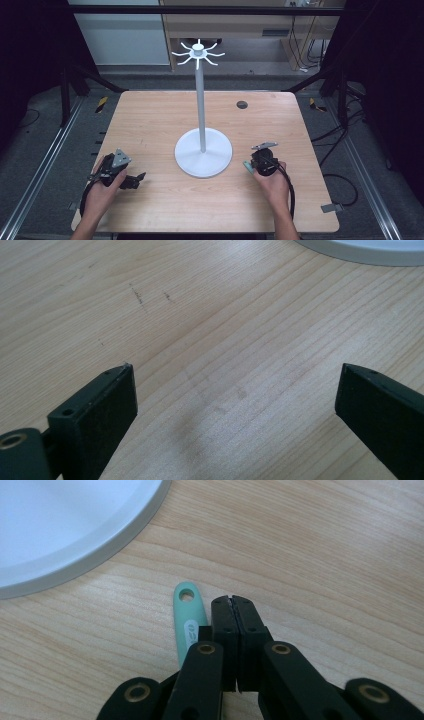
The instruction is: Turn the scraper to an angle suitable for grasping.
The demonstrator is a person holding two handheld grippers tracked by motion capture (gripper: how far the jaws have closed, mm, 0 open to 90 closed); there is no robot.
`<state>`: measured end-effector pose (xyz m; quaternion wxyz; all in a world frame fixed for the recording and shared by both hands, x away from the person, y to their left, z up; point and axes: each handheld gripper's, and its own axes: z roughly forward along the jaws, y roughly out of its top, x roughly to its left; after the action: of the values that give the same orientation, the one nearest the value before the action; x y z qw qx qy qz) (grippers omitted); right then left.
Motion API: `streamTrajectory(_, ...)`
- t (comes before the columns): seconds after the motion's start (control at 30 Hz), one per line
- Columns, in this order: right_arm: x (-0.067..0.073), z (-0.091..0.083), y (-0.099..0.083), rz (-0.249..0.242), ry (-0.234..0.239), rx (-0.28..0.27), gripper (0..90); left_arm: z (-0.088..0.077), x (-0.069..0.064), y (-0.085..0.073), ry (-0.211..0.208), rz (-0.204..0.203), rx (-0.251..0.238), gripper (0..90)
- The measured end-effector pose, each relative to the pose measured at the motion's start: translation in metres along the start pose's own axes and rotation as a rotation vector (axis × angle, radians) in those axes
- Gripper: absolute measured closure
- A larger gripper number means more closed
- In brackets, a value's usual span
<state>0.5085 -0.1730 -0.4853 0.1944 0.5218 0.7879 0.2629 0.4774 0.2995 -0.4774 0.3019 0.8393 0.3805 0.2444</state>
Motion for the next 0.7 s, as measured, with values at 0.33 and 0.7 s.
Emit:
streamTrajectory(0.33,0.006,-0.001,-0.002,-0.029,0.072,0.009,90.0,0.000,0.000,0.000,-0.001,0.003,0.005,3.0)
streamTrajectory(0.7,0.021,-0.012,0.003,-0.102,0.126,-0.007,88.9,-0.001,0.000,-0.001,0.001,0.001,0.004,3.0)
